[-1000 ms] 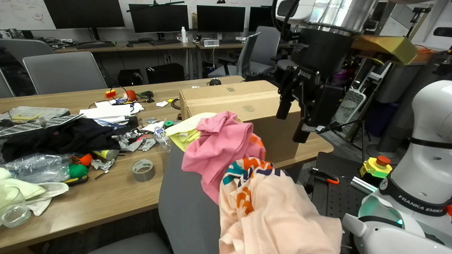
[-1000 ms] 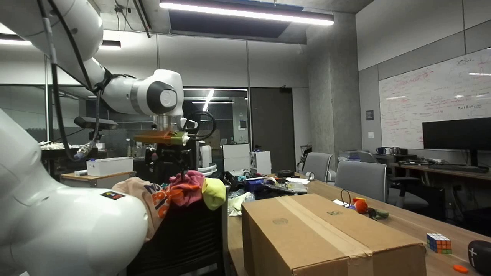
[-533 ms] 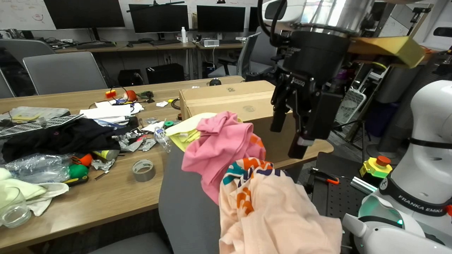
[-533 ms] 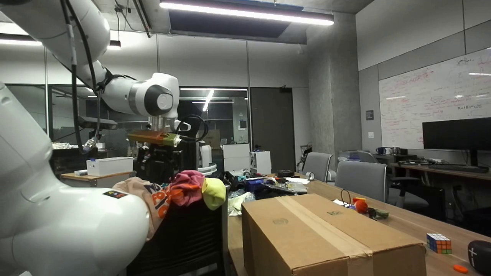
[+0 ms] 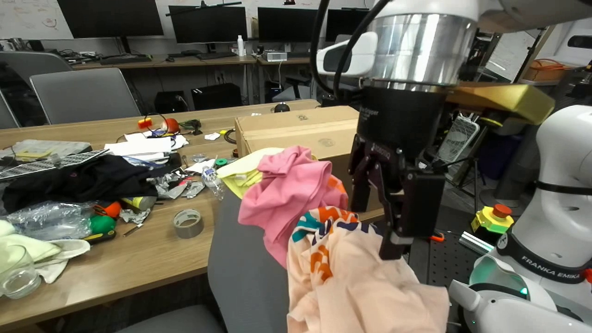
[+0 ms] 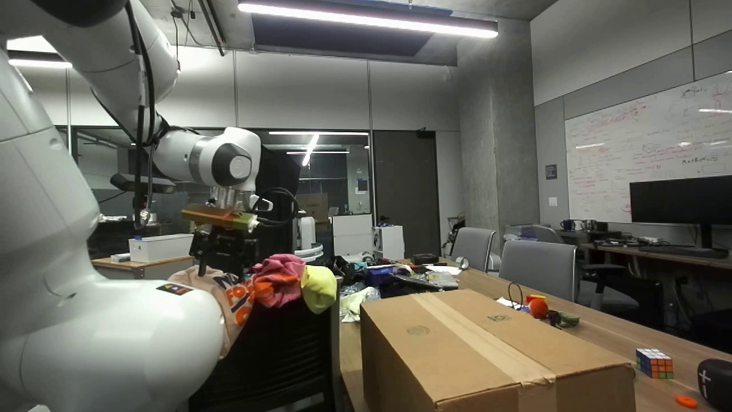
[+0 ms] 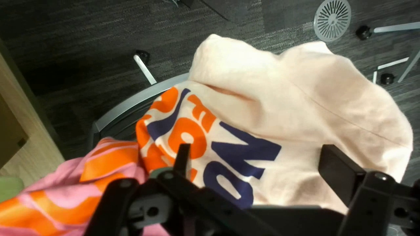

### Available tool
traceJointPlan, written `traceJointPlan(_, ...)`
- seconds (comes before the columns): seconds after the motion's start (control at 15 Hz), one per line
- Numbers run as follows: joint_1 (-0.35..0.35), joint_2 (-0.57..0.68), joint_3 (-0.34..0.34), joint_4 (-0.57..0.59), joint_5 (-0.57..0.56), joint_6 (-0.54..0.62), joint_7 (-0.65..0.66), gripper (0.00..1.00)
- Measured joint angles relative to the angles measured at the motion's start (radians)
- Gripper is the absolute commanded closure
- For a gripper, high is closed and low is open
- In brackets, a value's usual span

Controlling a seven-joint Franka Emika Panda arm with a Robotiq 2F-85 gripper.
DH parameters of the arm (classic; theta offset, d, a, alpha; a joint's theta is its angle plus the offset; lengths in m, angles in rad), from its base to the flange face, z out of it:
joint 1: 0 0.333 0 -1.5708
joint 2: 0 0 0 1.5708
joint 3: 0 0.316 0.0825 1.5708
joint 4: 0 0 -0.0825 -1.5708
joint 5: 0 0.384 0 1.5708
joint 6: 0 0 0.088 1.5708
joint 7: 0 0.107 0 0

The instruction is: Put the peach shirt, pink shirt and the green towel on the top of the box

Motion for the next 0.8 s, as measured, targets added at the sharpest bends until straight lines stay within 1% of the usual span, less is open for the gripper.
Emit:
traceJointPlan(0.27, 0.005, 0.048, 0.035, 0.028, 0.0, 0.0, 0.011, 0.0)
traceJointPlan(0.8, 0.011, 0.093, 0.086, 0.056, -0.01, 0.0, 0.018, 0.0)
